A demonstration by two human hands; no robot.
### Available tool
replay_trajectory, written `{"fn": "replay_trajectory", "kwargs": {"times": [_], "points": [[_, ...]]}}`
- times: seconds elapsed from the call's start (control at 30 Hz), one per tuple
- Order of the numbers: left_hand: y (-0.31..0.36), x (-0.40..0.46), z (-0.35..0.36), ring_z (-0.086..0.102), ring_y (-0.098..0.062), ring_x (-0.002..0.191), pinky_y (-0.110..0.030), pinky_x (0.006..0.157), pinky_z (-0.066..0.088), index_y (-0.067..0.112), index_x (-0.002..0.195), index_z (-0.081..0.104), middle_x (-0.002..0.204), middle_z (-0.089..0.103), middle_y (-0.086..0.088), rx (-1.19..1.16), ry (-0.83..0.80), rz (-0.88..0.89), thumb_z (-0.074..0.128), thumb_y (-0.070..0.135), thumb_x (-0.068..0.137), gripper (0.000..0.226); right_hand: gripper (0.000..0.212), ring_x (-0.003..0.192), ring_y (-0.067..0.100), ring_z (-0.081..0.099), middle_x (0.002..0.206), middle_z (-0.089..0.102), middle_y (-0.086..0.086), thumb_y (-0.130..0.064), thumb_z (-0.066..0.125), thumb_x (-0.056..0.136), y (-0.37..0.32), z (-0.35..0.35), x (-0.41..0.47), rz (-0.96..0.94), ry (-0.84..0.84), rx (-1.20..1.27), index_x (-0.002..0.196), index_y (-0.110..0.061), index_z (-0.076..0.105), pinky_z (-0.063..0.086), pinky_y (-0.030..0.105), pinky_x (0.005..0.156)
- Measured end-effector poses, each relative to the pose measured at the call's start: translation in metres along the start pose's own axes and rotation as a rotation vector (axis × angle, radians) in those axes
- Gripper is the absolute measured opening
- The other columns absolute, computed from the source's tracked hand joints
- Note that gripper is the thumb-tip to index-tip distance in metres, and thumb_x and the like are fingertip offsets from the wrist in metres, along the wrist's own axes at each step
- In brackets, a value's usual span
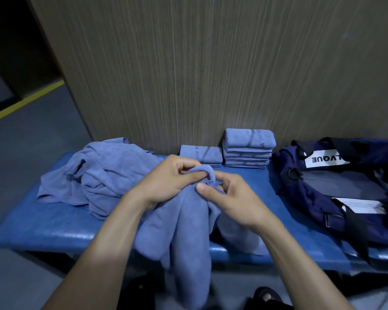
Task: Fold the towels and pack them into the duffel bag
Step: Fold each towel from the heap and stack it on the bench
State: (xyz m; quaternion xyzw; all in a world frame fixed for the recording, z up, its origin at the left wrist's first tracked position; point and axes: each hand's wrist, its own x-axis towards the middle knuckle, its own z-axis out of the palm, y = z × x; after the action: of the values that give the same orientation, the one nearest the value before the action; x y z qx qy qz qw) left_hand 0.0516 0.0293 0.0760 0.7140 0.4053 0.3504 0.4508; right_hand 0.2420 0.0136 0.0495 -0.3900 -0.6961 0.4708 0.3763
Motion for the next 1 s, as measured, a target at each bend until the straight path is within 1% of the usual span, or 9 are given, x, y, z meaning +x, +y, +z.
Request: {"fn": "replay_trajectory", "kwargs": {"times": [0.1, 0.27, 0.37, 0.47, 0.6, 0.73, 0.8, 0.9, 1.0], "points": [[-0.013, 0.0, -0.007, 0.058, -0.003, 0.078, -0.021, 0.074, 0.045, 0.017, 0.087, 0.073, 0.081, 0.068, 0.008, 0.122, 0.035, 0.014, 0.069, 0.018, 0.095, 0.009, 0.03, 0.066, 0.015, 0.043, 0.07, 0.049, 0.006, -0.034, 0.064, 0.088, 0.004, -0.011, 0.005, 0.022, 0.221, -0.036, 0.091, -0.004, 0.067, 0.034, 0.036, 0.064], [-0.039, -0.013, -0.025, 0.047, 0.0, 0.061, -0.02, 0.061, 0.036, 0.033, 0.078, 0.063, 0.064, 0.056, 0.016, 0.464, 0.036, -0.082, 0.069, 0.028, 0.095, 0.019, 0.026, 0.075, 0.017, 0.046, 0.077, 0.055, 0.006, -0.032, 0.062, 0.087, 0.01, -0.038, 0.008, 0.009, 0.527, 0.059, 0.091, -0.007, 0.067, 0.037, 0.035, 0.071], [-0.051, -0.023, -0.04, 0.04, -0.003, 0.056, -0.019, 0.058, 0.031, 0.037, 0.065, 0.057, 0.056, 0.047, 0.016, 0.485, 0.103, -0.16, 0.067, 0.025, 0.097, 0.035, 0.027, 0.078, 0.016, 0.045, 0.08, 0.054, 0.004, -0.033, 0.063, 0.088, 0.019, -0.053, 0.01, 0.062, 0.669, 0.163, 0.091, -0.007, 0.068, 0.037, 0.036, 0.074], [-0.055, -0.027, -0.047, 0.049, -0.008, 0.063, -0.023, 0.064, 0.043, 0.017, 0.079, 0.066, 0.066, 0.056, 0.006, 0.24, 0.212, -0.199, 0.063, 0.019, 0.1, 0.021, 0.035, 0.077, 0.018, 0.044, 0.08, 0.052, 0.006, -0.036, 0.064, 0.086, 0.029, -0.064, 0.01, 0.136, 0.733, 0.215, 0.086, -0.001, 0.061, 0.037, 0.037, 0.074], [-0.029, -0.021, -0.038, 0.058, -0.015, 0.079, -0.024, 0.069, 0.051, 0.006, 0.088, 0.069, 0.082, 0.062, -0.007, -0.351, 0.426, -0.196, 0.063, 0.027, 0.097, 0.024, 0.03, 0.085, 0.027, 0.066, 0.096, 0.074, 0.016, -0.037, 0.069, 0.089, 0.042, -0.066, 0.011, 0.25, 0.724, 0.267, 0.093, -0.007, 0.07, 0.055, 0.047, 0.084], [-0.01, -0.013, -0.04, 0.054, -0.014, 0.064, -0.029, 0.061, 0.044, 0.021, 0.058, 0.067, 0.065, 0.057, 0.0, -0.68, 0.685, -0.201, 0.059, 0.027, 0.1, 0.044, 0.017, 0.088, 0.012, 0.062, 0.091, 0.07, -0.002, -0.036, 0.073, 0.091, 0.037, -0.073, 0.008, 0.262, 0.803, 0.235, 0.092, -0.019, 0.07, 0.051, 0.039, 0.09], [-0.011, -0.01, -0.035, 0.05, -0.015, 0.065, -0.031, 0.062, 0.042, 0.02, 0.064, 0.064, 0.067, 0.053, -0.001, -0.564, 0.724, -0.171, 0.063, 0.03, 0.099, 0.036, 0.011, 0.086, 0.01, 0.062, 0.088, 0.069, -0.004, -0.031, 0.071, 0.093, 0.024, -0.068, 0.005, 0.214, 0.793, 0.232, 0.095, -0.02, 0.072, 0.051, 0.032, 0.086], [-0.009, -0.005, -0.014, 0.055, -0.006, 0.07, -0.019, 0.066, 0.047, 0.009, 0.08, 0.07, 0.072, 0.063, 0.005, -0.264, 0.622, -0.07, 0.066, 0.021, 0.097, 0.021, 0.012, 0.058, 0.005, 0.048, 0.063, 0.053, -0.009, -0.019, 0.071, 0.094, -0.002, -0.043, 0.0, 0.121, 0.599, 0.146, 0.105, -0.018, 0.072, 0.046, 0.021, 0.055], [-0.009, -0.001, 0.006, 0.058, -0.005, 0.079, -0.019, 0.077, 0.049, 0.008, 0.089, 0.073, 0.082, 0.069, 0.003, -0.081, 0.383, 0.015, 0.068, 0.011, 0.095, 0.008, 0.018, 0.049, 0.007, 0.049, 0.071, 0.05, -0.003, -0.01, 0.072, 0.092, -0.02, -0.013, -0.005, 0.081, 0.339, 0.162, 0.11, -0.013, 0.07, 0.055, 0.03, 0.048]]}}
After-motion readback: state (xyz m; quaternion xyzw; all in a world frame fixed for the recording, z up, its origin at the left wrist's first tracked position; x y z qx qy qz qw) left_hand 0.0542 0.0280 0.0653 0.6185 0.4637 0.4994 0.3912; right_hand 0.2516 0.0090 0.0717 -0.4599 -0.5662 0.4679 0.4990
